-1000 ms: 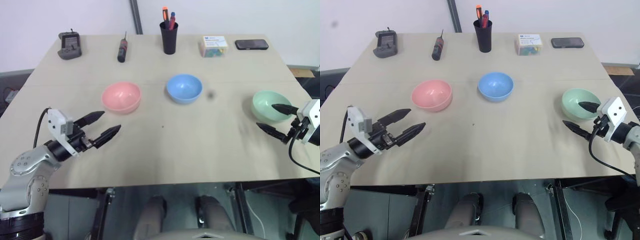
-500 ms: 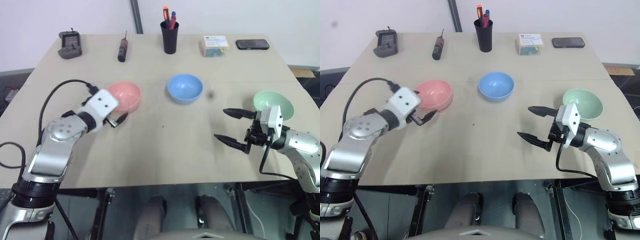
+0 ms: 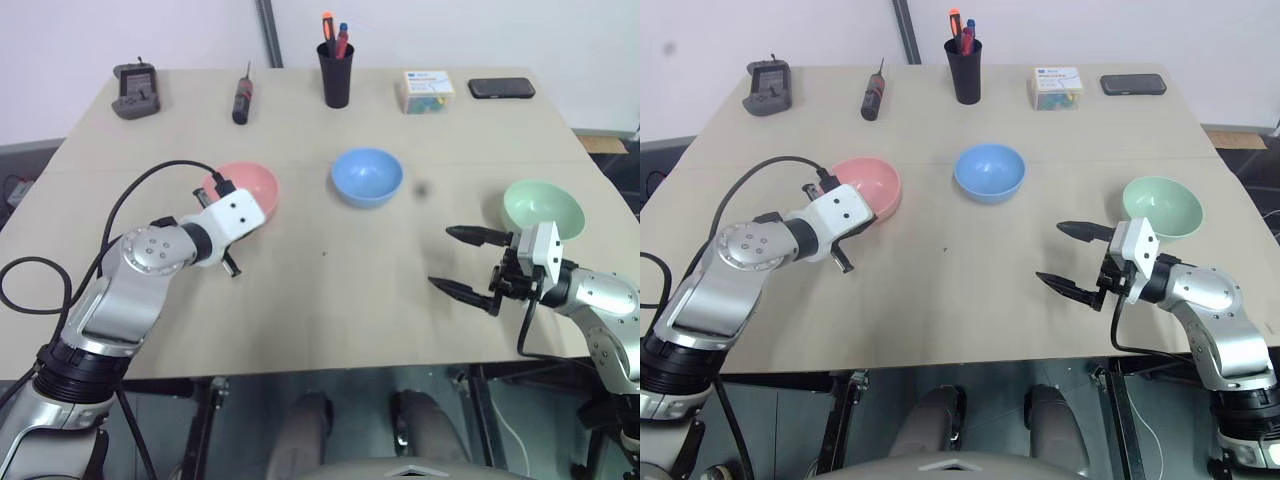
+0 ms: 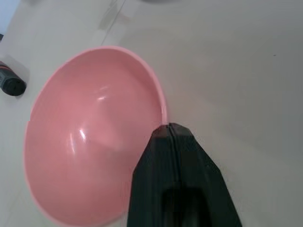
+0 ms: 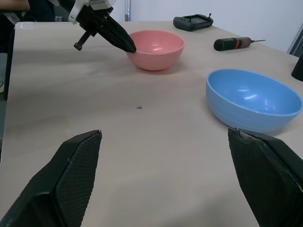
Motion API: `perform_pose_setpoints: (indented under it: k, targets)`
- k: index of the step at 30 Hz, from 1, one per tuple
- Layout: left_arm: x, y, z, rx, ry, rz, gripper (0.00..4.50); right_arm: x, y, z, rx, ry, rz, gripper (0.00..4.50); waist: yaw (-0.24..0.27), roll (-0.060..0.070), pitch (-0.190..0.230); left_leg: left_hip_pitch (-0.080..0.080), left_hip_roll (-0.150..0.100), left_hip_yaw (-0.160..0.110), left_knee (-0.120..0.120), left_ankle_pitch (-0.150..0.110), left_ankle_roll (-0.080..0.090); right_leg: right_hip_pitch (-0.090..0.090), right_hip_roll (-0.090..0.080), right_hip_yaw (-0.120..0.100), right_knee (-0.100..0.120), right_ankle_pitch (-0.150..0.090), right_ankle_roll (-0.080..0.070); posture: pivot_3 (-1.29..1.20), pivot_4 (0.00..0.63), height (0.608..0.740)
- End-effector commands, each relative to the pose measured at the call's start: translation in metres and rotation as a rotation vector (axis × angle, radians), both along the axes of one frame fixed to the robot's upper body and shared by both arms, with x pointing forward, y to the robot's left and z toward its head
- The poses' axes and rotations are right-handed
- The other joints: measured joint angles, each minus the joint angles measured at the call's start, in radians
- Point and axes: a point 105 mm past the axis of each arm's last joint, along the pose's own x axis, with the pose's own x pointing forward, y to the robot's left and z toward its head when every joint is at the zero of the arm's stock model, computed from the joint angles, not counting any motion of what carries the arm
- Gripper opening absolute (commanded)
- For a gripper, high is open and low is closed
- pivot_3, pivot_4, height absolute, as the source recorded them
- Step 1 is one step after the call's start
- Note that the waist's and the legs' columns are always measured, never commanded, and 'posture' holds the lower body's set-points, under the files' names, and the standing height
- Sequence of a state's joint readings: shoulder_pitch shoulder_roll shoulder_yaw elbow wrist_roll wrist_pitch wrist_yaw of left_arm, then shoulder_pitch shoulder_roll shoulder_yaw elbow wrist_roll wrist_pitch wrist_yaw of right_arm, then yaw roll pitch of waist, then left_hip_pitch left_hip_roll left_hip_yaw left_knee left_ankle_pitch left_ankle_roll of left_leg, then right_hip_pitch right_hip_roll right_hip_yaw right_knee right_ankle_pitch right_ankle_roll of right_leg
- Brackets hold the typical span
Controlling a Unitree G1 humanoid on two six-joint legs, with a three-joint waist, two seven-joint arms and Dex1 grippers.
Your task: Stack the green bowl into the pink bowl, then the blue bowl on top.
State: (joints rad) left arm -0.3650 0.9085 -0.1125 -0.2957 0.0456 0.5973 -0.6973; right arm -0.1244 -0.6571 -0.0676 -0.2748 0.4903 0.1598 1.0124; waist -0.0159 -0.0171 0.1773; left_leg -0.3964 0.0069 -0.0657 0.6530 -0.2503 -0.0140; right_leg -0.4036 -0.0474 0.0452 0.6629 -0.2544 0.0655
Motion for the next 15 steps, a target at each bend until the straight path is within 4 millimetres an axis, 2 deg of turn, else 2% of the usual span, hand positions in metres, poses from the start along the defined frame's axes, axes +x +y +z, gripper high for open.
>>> perform_pose_setpoints:
  k: [1,5,8,12,14,15]
  targets:
    - [0.004,-0.001,0.017,-0.009,-0.062,0.008,0.05,-0.002,-0.002,0.009,0.001,-0.056,-0.006,4.50,0.000,0.000,0.000,0.000,0.000,0.000,0.000,0.000,0.000,0.000,0.000,0.000,0.000,0.000,0.000,0.00,0.150,0.740]
    - [-0.001,-0.012,0.020,-0.026,-0.065,-0.067,0.05,-0.002,-0.003,0.008,-0.003,-0.057,-0.011,4.50,0.001,0.000,0.000,0.000,0.000,0.000,0.000,0.000,0.000,0.000,0.000,0.000,0.000,0.000,0.000,0.00,0.150,0.740]
    - [0.001,-0.013,0.039,-0.051,-0.159,-0.067,0.05,-0.001,-0.004,0.007,-0.005,-0.058,-0.013,4.50,0.001,0.000,0.000,0.000,0.000,0.000,0.000,0.000,0.000,0.000,0.000,0.000,0.000,0.000,0.000,0.00,0.150,0.740]
    - [0.004,-0.010,0.046,-0.011,-0.194,-0.039,0.95,-0.001,-0.004,0.005,-0.006,-0.057,-0.014,4.50,0.001,0.000,0.000,0.000,0.000,0.000,0.000,0.000,0.000,0.000,0.000,0.000,0.000,0.000,0.000,0.00,0.150,0.740]
    - [0.008,-0.005,0.047,0.014,-0.207,0.000,2.02,-0.001,-0.005,0.004,-0.007,-0.058,-0.015,4.50,0.001,0.000,0.000,0.000,0.000,0.000,0.000,0.000,0.000,0.000,0.000,0.000,0.000,0.000,0.000,0.00,0.150,0.740]
    - [0.011,0.000,0.044,0.038,-0.198,0.031,2.36,0.000,-0.005,0.004,-0.007,-0.058,-0.017,4.50,0.001,0.000,0.000,0.000,0.000,0.000,0.000,0.000,0.000,0.000,0.000,0.000,0.000,0.000,0.000,0.00,0.150,0.740]
